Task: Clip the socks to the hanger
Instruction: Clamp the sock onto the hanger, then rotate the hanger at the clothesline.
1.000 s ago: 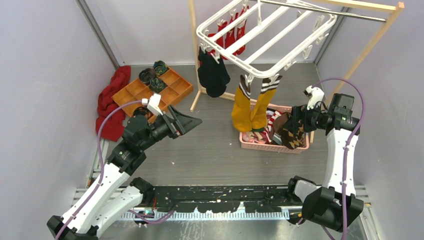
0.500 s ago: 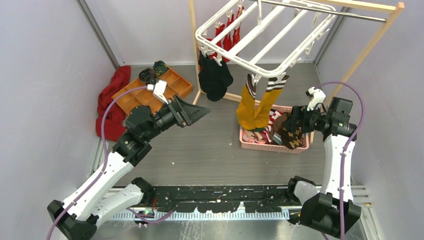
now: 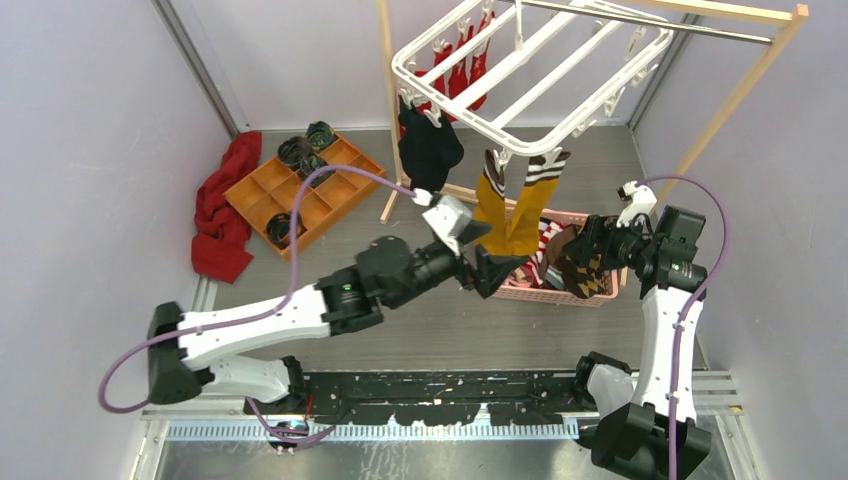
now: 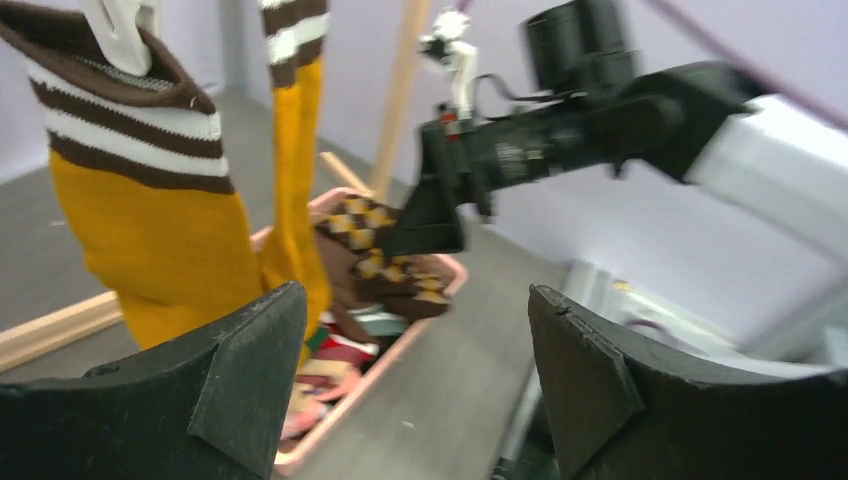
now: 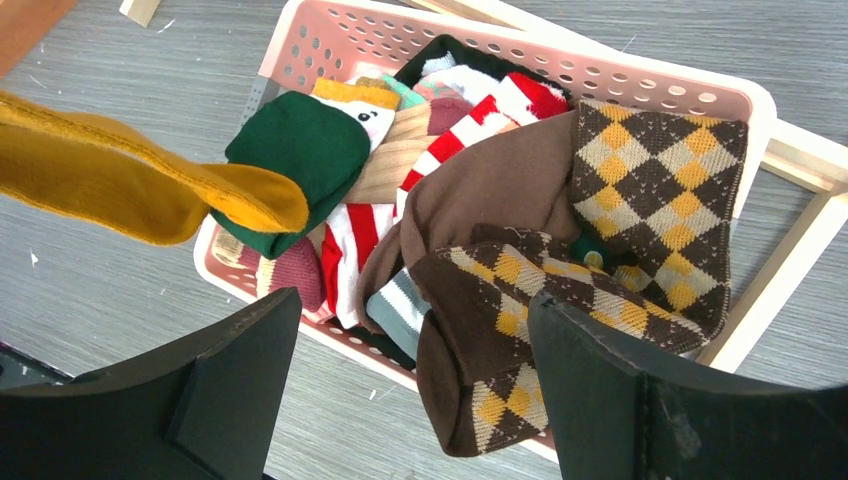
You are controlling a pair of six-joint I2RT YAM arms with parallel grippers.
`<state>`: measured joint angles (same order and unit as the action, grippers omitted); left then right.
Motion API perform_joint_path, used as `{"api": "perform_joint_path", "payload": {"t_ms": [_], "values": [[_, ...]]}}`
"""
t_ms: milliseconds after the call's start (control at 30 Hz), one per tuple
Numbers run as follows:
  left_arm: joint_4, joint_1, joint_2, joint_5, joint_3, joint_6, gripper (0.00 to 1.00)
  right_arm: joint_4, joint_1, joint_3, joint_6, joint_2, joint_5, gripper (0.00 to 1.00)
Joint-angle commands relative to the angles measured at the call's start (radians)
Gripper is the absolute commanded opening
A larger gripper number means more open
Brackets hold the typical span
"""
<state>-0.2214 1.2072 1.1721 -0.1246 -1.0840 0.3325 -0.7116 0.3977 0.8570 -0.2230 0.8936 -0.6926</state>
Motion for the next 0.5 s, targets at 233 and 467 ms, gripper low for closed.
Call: {"api": "perform_joint_path", "payload": {"t_ms": [233, 467], "values": [[-0.376, 0.034, 0.253, -0.517, 0.012, -0.271, 0.82, 0.085, 0.013, -0.022, 0.050, -0.043, -0.053, 0.89], [-0.434, 0.031, 0.381, -0.588, -0.057, -0.317, 0.79, 0.105, 0.013, -0.032, 0.064, -0.040, -0.071, 0.89]]}}
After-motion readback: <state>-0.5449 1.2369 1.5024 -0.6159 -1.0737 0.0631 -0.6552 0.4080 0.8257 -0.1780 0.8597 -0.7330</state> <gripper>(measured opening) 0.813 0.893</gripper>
